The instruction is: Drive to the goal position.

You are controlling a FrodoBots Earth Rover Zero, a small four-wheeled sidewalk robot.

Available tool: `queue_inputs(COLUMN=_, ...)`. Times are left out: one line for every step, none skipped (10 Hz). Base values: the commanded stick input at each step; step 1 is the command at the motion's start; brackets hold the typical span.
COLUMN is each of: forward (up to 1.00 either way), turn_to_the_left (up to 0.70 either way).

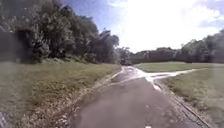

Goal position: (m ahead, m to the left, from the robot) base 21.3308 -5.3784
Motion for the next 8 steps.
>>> queue_inputs(forward=0.70, turn_to_the_left=-0.35)
queue_inputs(forward=0.70, turn_to_the_left=-0.35)
queue_inputs(forward=0.70, turn_to_the_left=-0.15)
queue_inputs(forward=0.00, turn_to_the_left=0.00)
queue_inputs(forward=0.00, turn_to_the_left=0.00)
queue_inputs(forward=0.00, turn_to_the_left=0.00)
queue_inputs(forward=0.00, turn_to_the_left=0.00)
queue_inputs(forward=0.00, turn_to_the_left=0.00)
